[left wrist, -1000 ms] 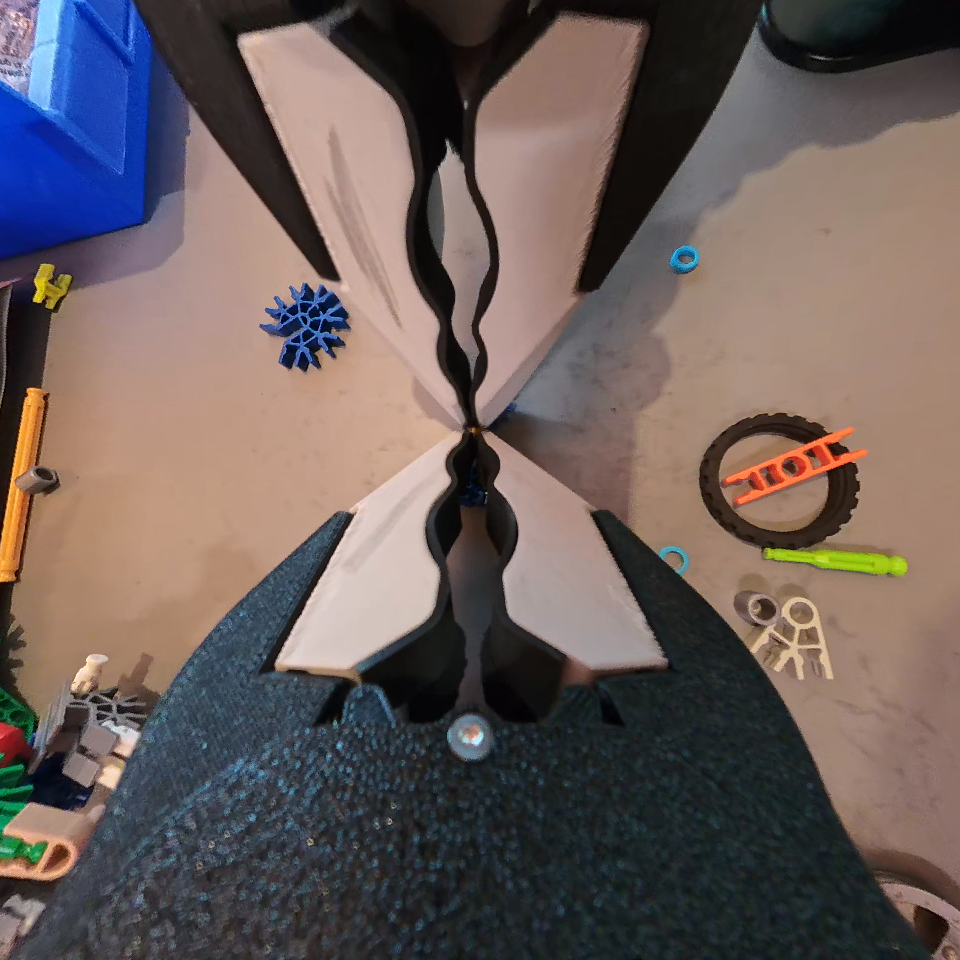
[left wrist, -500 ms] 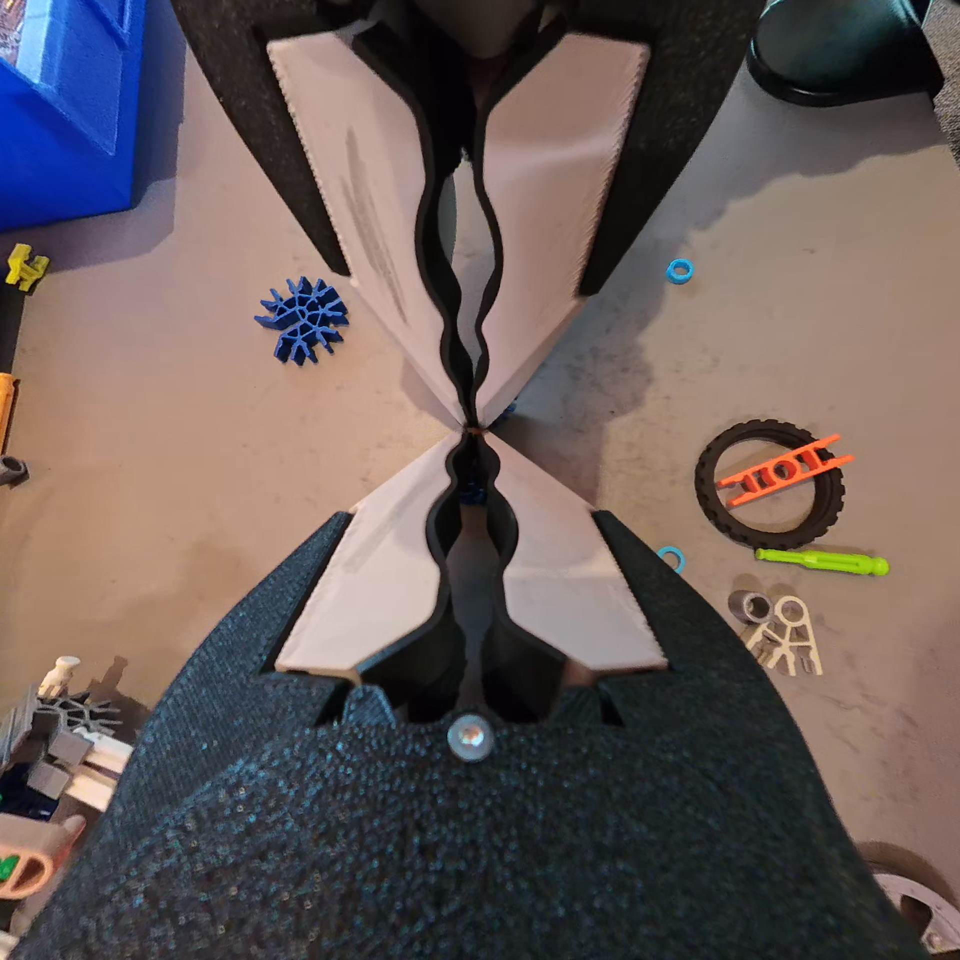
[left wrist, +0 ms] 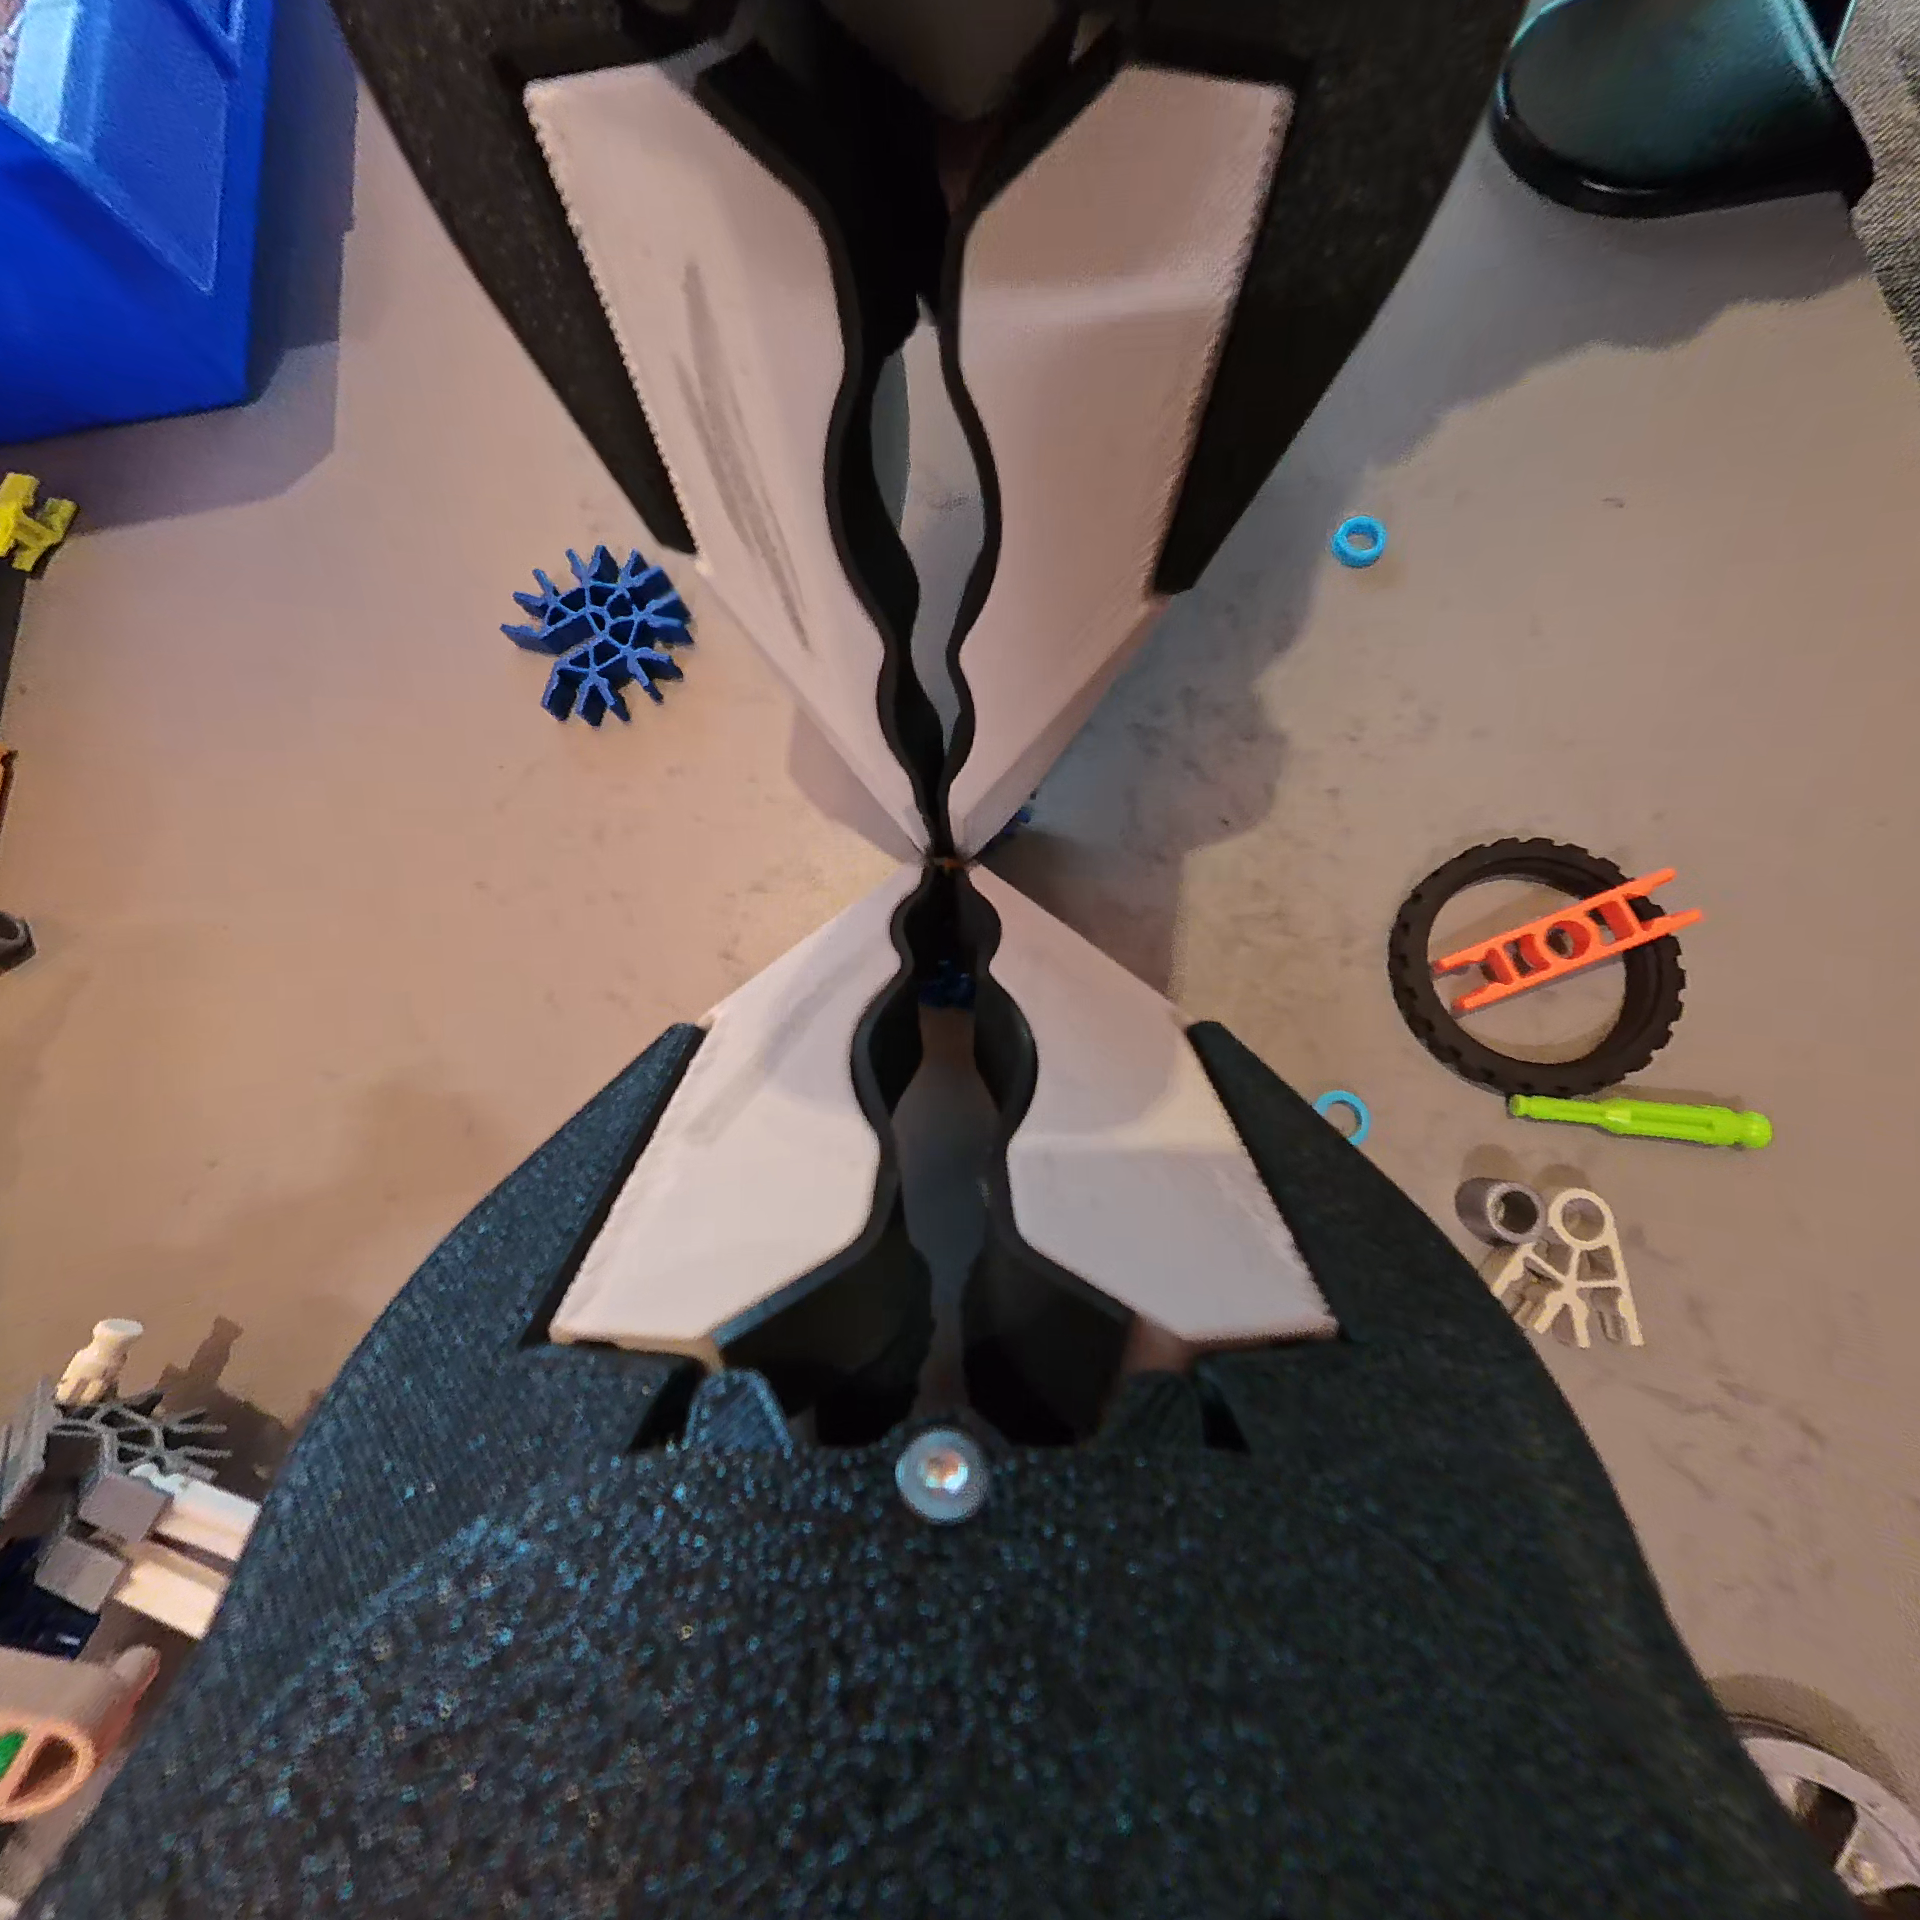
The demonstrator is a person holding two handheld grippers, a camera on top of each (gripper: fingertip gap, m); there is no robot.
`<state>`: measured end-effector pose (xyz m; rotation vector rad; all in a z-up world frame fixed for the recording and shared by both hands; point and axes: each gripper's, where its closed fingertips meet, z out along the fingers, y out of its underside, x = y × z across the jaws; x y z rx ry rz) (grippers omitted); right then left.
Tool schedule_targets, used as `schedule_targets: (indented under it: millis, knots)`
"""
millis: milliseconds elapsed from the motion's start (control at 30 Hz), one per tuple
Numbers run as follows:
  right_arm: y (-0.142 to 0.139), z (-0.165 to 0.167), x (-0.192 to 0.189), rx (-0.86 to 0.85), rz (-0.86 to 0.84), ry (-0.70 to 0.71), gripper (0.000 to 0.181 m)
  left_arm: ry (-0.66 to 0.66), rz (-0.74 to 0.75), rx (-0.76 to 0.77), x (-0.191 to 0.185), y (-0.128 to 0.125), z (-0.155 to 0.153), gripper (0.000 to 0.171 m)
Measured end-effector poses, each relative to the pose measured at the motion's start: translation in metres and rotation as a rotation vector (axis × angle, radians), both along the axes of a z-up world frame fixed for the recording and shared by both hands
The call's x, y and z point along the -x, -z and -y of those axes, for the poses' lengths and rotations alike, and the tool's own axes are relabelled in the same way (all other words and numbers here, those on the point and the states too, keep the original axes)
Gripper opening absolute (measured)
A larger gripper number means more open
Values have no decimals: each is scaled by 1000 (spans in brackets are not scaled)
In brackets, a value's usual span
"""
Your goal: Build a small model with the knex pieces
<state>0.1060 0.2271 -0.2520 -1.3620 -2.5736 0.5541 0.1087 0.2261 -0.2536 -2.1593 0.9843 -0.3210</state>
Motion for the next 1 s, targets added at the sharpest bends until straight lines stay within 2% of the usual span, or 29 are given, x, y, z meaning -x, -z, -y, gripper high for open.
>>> schedule_targets:
  millis: [33,233,467,667,1000]
  knots:
    - [-1,0,0,8,-16,10,0,0,10,1,0,-1,0,0]
    - [-12,-19,4,19,-150,163,12,-1,74,-43,3,-12,2,4]
    - [-9,-7,-5,14,-171,145,20,-49,117,-96,22,-31,3,13]
    - [-16,0,-8,38,-222,148,20,-20,86,-24,26,-23,17,20]
    - [-4,7,-13,50,-215,122,24,36,36,34,21,-5,27,28]
